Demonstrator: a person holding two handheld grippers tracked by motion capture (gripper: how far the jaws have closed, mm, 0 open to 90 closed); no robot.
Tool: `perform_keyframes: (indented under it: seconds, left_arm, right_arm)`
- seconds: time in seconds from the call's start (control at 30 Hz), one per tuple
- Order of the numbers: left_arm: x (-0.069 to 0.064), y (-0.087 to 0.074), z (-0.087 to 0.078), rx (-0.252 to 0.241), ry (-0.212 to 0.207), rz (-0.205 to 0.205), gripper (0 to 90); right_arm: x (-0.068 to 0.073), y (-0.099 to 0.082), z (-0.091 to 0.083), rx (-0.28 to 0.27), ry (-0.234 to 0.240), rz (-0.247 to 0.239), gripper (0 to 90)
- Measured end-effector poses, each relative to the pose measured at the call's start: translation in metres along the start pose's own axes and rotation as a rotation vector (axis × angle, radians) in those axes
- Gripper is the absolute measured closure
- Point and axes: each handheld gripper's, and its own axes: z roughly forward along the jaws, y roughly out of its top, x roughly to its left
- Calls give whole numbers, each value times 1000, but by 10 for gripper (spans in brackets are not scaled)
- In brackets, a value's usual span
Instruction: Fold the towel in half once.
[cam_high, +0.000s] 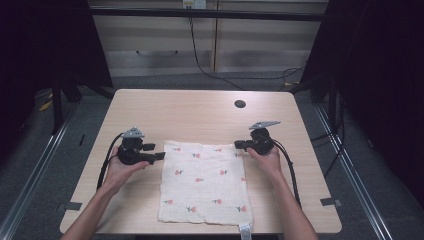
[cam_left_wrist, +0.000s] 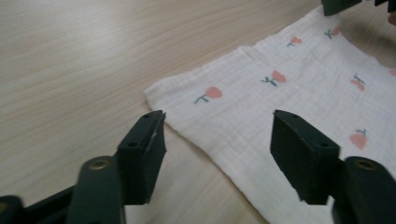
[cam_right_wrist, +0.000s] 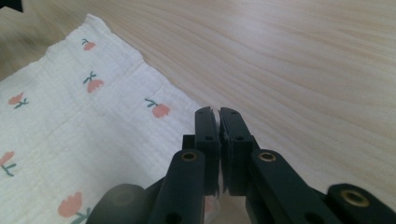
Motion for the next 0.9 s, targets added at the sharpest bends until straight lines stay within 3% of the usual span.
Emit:
perform_keyframes:
  seconds: [0.07,0.17,0.3,0.4,0.57,0.7,0.83,0.9]
  left_arm:
    - [9,2,5,-5,16,-12,321]
    - [21,7,10,-27,3,-59,321]
    - [29,15,15,-42,-10,-69,378]
    - [33,17,23,-24,3,-63,413]
    - [37,18,35,-19,35,-70,430]
    - [34,16,44,14,41,-46,407]
    - [35,13,51,19,45,-52,436]
    - [34,12,54,22,70,-49,438]
  right_arm:
    - [0,1,-1,1,-1,-2,867]
    - [0,3,-2,-7,-1,-7,867]
    - [-1,4,-2,-9,-5,3,866]
    - [-2,4,-1,-11,-1,2,865]
    - [-2,4,0,-5,-1,3,864]
    - [-3,4,0,-9,0,3,862]
    - [-4,4,0,-4,-4,3,862]
    - [-4,4,1,0,-5,3,862]
